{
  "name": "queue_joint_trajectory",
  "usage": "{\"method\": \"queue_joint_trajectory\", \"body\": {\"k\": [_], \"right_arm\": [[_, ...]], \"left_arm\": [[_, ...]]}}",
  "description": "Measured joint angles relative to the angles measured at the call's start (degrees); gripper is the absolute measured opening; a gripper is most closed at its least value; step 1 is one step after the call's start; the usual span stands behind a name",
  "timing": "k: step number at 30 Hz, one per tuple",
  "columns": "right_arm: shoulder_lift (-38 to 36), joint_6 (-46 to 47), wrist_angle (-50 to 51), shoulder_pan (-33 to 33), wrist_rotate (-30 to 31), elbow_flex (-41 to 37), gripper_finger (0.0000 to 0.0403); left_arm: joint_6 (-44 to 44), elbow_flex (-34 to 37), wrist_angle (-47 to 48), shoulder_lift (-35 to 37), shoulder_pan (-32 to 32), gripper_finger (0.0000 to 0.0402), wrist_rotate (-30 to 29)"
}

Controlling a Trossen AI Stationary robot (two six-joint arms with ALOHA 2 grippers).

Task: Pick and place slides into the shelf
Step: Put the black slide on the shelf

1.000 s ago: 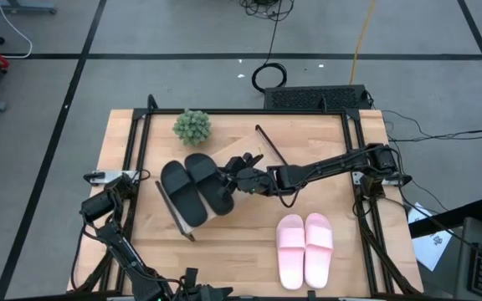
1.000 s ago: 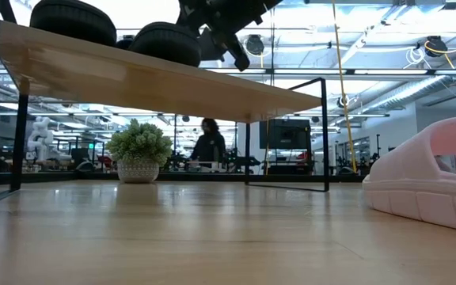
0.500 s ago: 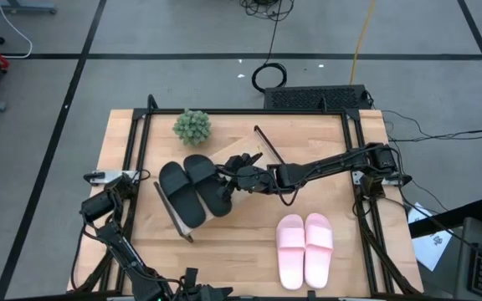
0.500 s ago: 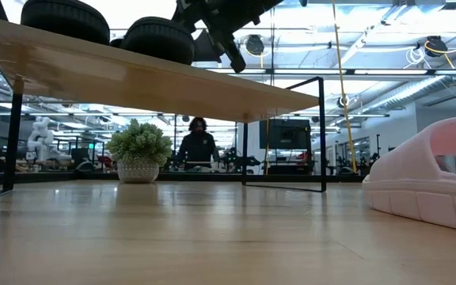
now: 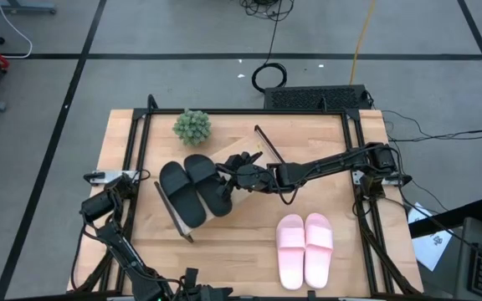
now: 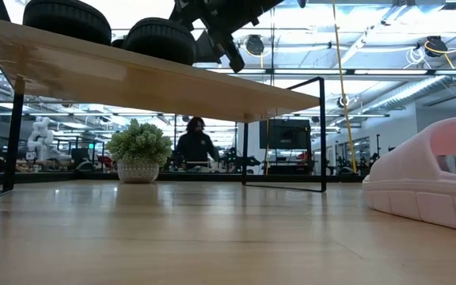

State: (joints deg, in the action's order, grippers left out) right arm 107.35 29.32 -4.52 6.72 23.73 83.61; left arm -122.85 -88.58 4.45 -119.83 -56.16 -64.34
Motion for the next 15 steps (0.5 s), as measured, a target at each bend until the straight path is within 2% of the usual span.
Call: {"method": "queue_joint_trajectory", "body": {"k": [15], "right_arm": [[-0.2, 0.1, -0.8, -1.0, -0.3, 0.0, 0.0178]], "left_arm": [[0.1, 0.0, 0.0, 0.0, 0.0, 0.0191, 0.0]]}}
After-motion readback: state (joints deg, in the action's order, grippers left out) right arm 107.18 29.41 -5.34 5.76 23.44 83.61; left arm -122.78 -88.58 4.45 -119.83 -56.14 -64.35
